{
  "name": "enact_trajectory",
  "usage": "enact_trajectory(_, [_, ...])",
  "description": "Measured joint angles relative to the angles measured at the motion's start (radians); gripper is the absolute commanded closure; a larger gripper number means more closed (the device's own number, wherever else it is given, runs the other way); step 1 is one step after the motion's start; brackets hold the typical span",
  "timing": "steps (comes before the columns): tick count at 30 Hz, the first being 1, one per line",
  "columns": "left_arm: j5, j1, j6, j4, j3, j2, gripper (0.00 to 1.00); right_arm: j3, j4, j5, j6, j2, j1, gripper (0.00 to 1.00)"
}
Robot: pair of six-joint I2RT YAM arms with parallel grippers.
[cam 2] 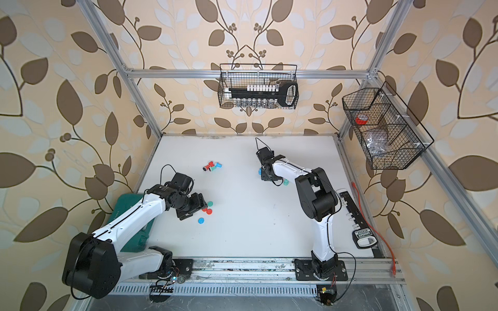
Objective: Close the stamp cap
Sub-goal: Move the stamp at the center of the board.
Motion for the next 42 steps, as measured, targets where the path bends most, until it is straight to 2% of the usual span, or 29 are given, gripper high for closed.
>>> enact_trajectory(5, [0.002,0.006,0.009,0.01,0.021,0.018,0.22,0.0,-0.04,-0.021,-0.01,0.014,0.0,0.65])
enact_trajectory(15, [0.006,0.019,0.016,0.011,0.057,0.046,0.21,0.069,-0.135,-0.021,-0.026,-0.035,0.0,0.57])
enact_trajectory(18, [0.015,0.052,0.036,0.008,0.094,0.07,0.21,0.12,-0.169,-0.026,-0.033,-0.098,0.001,0.55])
enact_trajectory(20, [0.031,0.105,0.052,0.01,0.145,0.106,0.21,0.154,-0.193,-0.029,-0.039,-0.162,0.003,0.54])
enact_trajectory(25, [0.028,0.217,0.103,0.011,0.387,0.306,0.24,0.204,-0.22,-0.048,-0.051,-0.338,0.007,0.52])
enact_trajectory(29, [-0.004,0.227,0.186,0.032,0.64,0.533,0.24,0.19,-0.227,-0.078,-0.063,-0.43,-0.002,0.51])
enact_trajectory(34, [-0.031,0.226,0.312,0.047,0.855,0.779,0.27,0.097,-0.231,-0.126,-0.072,-0.461,-0.031,0.51])
enact_trajectory(36, [-0.034,0.226,0.353,0.048,0.909,0.856,0.27,0.054,-0.233,-0.142,-0.074,-0.461,-0.046,0.51])
enact_trajectory(38, [-0.038,0.226,0.387,0.043,0.937,0.911,0.33,0.022,-0.237,-0.156,-0.075,-0.461,-0.06,0.51])
enact_trajectory(42, [-0.054,0.226,0.438,0.022,0.964,0.961,0.35,-0.01,-0.236,-0.182,-0.077,-0.472,-0.084,0.51])
